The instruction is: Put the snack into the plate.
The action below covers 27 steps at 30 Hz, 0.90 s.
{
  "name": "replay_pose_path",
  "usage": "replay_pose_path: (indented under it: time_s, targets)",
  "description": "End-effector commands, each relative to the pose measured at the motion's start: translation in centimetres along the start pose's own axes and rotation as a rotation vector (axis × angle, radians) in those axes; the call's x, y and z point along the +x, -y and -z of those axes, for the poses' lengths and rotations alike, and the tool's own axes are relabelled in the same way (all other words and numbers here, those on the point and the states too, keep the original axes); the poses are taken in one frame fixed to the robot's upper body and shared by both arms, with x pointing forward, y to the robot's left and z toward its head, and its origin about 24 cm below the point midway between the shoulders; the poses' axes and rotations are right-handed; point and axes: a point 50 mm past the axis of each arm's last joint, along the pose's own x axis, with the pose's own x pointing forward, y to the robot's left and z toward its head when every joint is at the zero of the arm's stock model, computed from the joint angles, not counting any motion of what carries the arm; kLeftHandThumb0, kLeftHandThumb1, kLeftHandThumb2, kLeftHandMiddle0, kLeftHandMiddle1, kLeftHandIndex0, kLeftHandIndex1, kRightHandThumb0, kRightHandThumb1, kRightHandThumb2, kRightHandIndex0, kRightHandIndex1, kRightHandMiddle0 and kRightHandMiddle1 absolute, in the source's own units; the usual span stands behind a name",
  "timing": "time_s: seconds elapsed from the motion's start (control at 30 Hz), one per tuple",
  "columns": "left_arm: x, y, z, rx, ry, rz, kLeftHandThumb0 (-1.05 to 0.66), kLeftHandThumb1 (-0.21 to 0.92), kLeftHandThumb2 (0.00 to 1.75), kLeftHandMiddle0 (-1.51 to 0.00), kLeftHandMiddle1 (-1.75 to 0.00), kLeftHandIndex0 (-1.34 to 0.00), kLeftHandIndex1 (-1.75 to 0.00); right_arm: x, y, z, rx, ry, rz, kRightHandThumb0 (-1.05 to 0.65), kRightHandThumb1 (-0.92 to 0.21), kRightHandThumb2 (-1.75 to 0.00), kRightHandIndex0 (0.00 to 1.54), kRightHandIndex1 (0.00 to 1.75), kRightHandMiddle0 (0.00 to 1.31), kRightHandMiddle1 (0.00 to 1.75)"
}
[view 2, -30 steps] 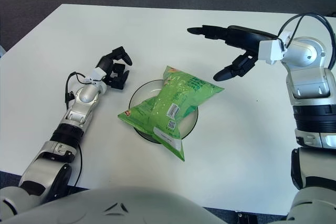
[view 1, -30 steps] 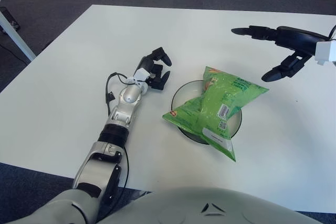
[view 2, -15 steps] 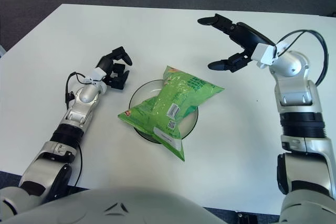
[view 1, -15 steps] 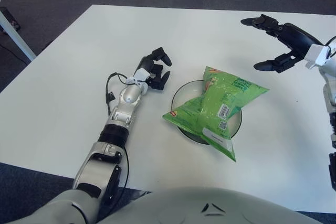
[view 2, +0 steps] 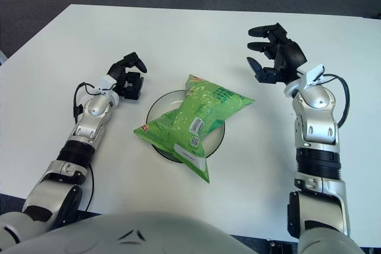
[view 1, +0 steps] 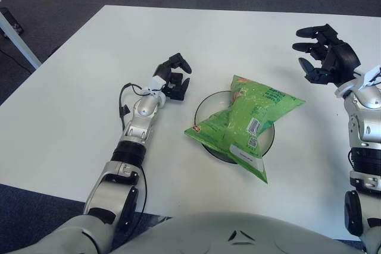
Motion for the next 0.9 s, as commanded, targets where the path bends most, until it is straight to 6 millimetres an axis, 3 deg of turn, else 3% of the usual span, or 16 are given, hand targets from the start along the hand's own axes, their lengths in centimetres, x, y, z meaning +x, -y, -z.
replay_pose_path:
  time_s: [0.0, 0.17, 0.27, 0.37, 0.6, 0.87]
  targets:
    - [-1.5, 0.7, 2.3, -0.090, -0.110, -0.012, -0.45, 0.40, 1.22, -1.23, -1.75, -0.55, -1.75, -1.7, -0.5, 1.6, 0.103, -0.053, 0.075, -0.37, -0.80, -0.69, 0.27, 1.28, 0.23, 1.72]
    - [-1.5, 0.6, 2.2, -0.116, -0.113, -0.034, -0.45, 0.42, 1.19, -1.22, -1.75, -0.53, -1.75, -2.3, -0.9, 2.8, 0.188, -0.112, 0.139, -0.37, -0.76, -0.74, 0.35, 1.47, 0.28, 1.74]
    - [-1.5, 0.5, 2.2, -0.145, -0.108, -0.056, -0.45, 0.42, 1.19, -1.24, -1.75, -0.53, -1.75, -2.4, -1.6, 4.2, 0.265, -0.166, 0.187, -0.13, -0.65, -0.84, 0.45, 1.44, 0.32, 1.75]
    - [-1.4, 0.4, 2.4, -0.181, -0.091, -0.066, -0.45, 0.41, 1.20, -1.25, -1.75, -0.54, -1.75, -2.7, -2.4, 5.2, 0.328, -0.203, 0.214, -0.05, -0.56, -0.93, 0.51, 1.44, 0.36, 1.75]
    - [-1.5, -0.1, 2.5, -0.238, -0.044, -0.070, -0.46, 0.38, 1.23, -1.26, -1.75, -0.56, -1.75, -3.3, -4.2, 6.7, 0.428, -0.270, 0.231, -0.01, -0.35, -1.18, 0.63, 1.43, 0.51, 1.75]
    - [-1.6, -0.9, 2.9, -0.245, -0.019, -0.073, -0.45, 0.42, 1.19, -1.21, -1.75, -0.53, -1.75, -3.7, -4.8, 9.0, 0.443, -0.318, 0.223, -0.01, -0.06, -1.50, 0.86, 1.43, 0.66, 1.75]
